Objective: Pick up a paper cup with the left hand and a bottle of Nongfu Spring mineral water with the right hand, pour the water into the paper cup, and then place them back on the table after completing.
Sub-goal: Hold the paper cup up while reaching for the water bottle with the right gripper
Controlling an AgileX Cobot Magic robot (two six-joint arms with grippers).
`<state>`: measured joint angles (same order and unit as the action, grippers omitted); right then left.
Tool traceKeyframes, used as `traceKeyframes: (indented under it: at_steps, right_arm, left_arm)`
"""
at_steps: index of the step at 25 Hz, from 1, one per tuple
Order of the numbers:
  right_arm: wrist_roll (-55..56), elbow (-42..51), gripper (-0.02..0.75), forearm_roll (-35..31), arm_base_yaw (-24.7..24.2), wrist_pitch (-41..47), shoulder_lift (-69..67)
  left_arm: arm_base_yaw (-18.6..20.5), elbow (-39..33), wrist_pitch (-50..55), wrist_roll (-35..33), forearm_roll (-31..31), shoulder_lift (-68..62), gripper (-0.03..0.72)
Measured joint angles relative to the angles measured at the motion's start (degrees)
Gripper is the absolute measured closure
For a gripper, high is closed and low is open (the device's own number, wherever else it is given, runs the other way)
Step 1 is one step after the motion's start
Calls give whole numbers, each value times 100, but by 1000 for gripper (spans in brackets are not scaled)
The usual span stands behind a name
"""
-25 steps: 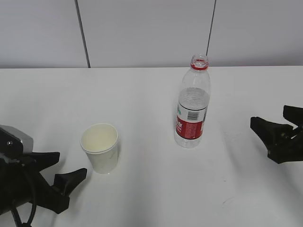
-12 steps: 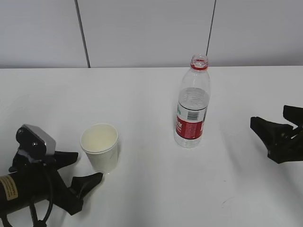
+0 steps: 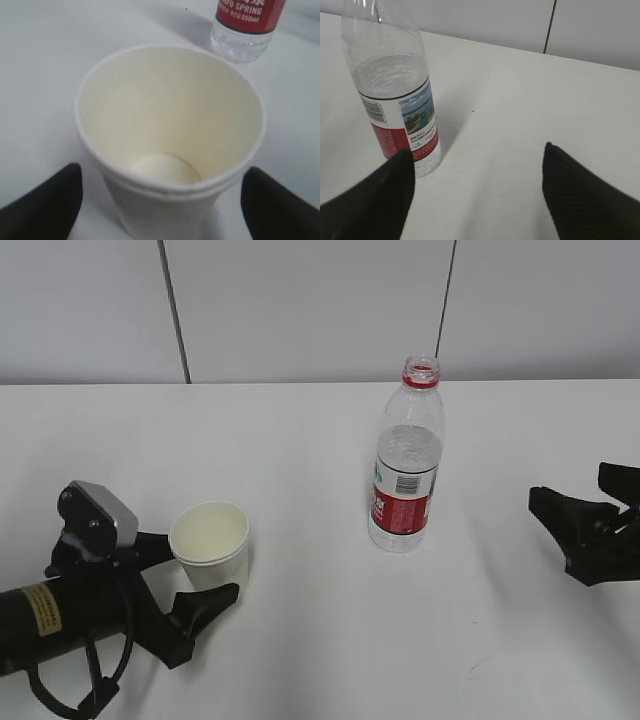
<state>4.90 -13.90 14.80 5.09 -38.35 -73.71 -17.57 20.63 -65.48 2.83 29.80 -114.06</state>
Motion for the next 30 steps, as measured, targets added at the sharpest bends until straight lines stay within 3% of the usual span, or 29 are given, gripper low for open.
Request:
traceKeyframes:
  at_steps: [10, 20, 30]
  right_arm:
    - [0, 0, 150, 0, 0, 0, 0]
    - [0, 0, 150, 0, 0, -8, 0]
    - [0, 0, 150, 136, 0, -13, 0]
  left_arm:
    - [0, 504, 0, -2, 268, -53, 97]
    - [0, 545, 268, -2, 373, -60, 106]
    - [0, 545, 290, -2, 377, -60, 222]
